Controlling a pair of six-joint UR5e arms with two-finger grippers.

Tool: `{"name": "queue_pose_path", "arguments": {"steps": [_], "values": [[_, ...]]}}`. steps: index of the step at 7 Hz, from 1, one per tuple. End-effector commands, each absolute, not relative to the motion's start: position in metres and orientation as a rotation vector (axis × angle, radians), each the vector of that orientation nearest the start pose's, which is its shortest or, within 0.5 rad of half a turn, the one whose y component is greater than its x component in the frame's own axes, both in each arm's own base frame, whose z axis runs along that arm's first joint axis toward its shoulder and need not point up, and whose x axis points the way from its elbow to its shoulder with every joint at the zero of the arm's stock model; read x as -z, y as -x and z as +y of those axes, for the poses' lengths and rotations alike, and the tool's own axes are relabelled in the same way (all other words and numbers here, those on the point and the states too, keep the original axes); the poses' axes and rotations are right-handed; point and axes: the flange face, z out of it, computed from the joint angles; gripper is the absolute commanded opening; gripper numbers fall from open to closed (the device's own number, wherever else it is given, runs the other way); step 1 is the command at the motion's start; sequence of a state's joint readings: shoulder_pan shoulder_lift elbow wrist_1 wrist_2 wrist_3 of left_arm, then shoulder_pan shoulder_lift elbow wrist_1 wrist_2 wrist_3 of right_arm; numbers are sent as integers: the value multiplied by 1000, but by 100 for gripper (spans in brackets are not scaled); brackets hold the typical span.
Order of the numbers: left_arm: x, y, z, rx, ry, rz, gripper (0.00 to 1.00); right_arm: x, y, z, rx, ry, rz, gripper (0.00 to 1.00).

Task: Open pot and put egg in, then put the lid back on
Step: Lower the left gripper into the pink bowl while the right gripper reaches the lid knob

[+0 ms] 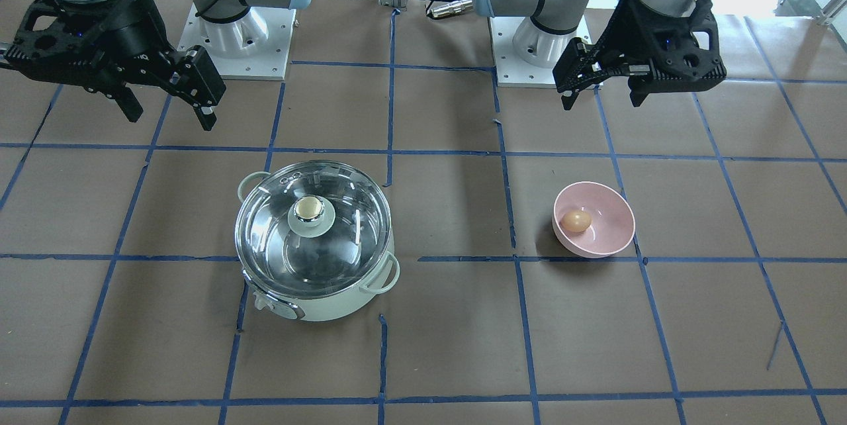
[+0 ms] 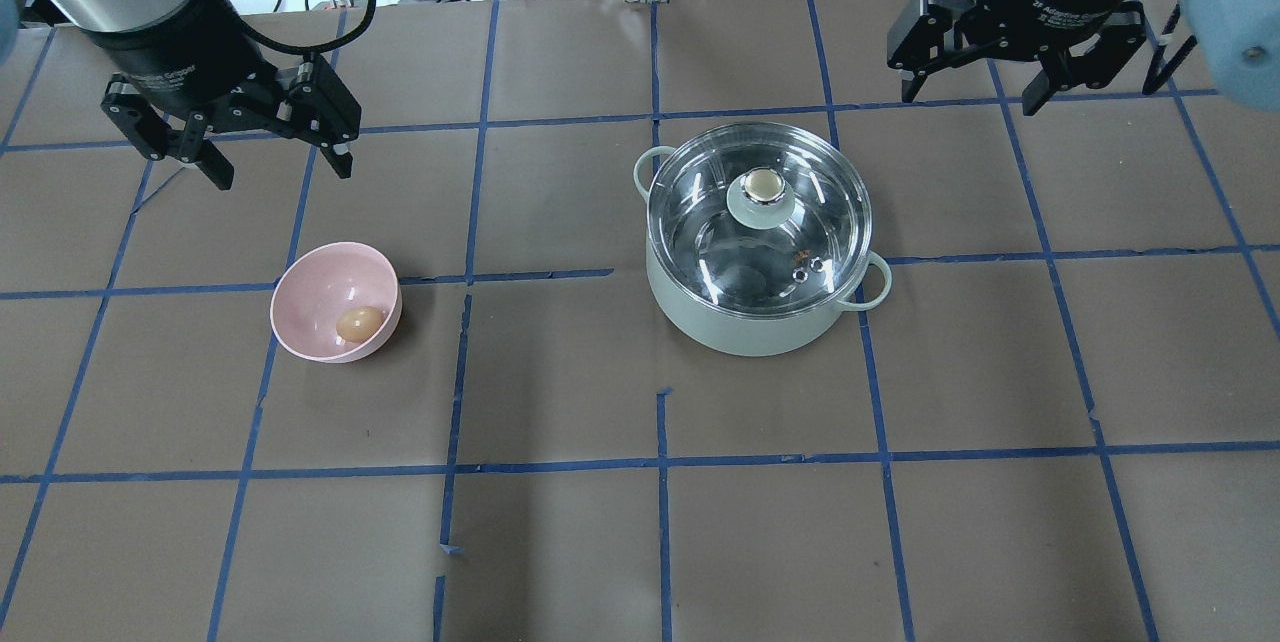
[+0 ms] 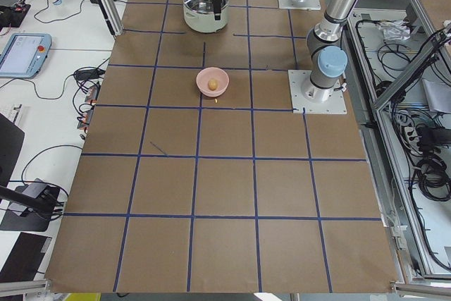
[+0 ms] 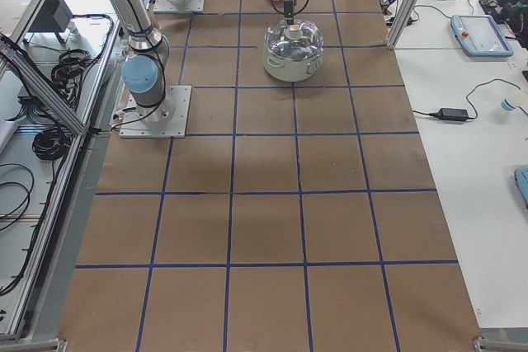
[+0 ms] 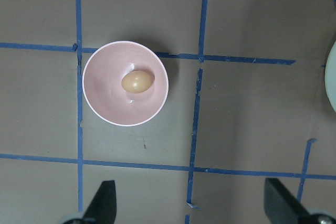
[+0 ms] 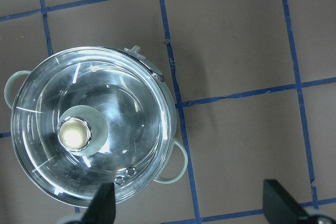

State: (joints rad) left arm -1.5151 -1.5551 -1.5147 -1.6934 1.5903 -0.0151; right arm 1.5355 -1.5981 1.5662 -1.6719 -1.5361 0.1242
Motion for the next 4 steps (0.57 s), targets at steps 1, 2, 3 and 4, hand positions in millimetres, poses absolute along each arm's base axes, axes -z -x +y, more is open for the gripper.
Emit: {"name": "queue_pose_path", "arguments": {"steps": [1,2,3,4], "values": [[-510,105,-484,-82,102,3120,100,-513,-120,-495,179,-239,3090,100],[-508,105,-482,-89,102,3120,100,-511,-120,-495,174,-230,3090,100],[-507,105,-481,-89,102,3120,100,-511,-121,-495,175,-231,3082,100],[-506,103,-482,-92,97,3111,100,-506,-122,-497,160,-249,3075,100]]}}
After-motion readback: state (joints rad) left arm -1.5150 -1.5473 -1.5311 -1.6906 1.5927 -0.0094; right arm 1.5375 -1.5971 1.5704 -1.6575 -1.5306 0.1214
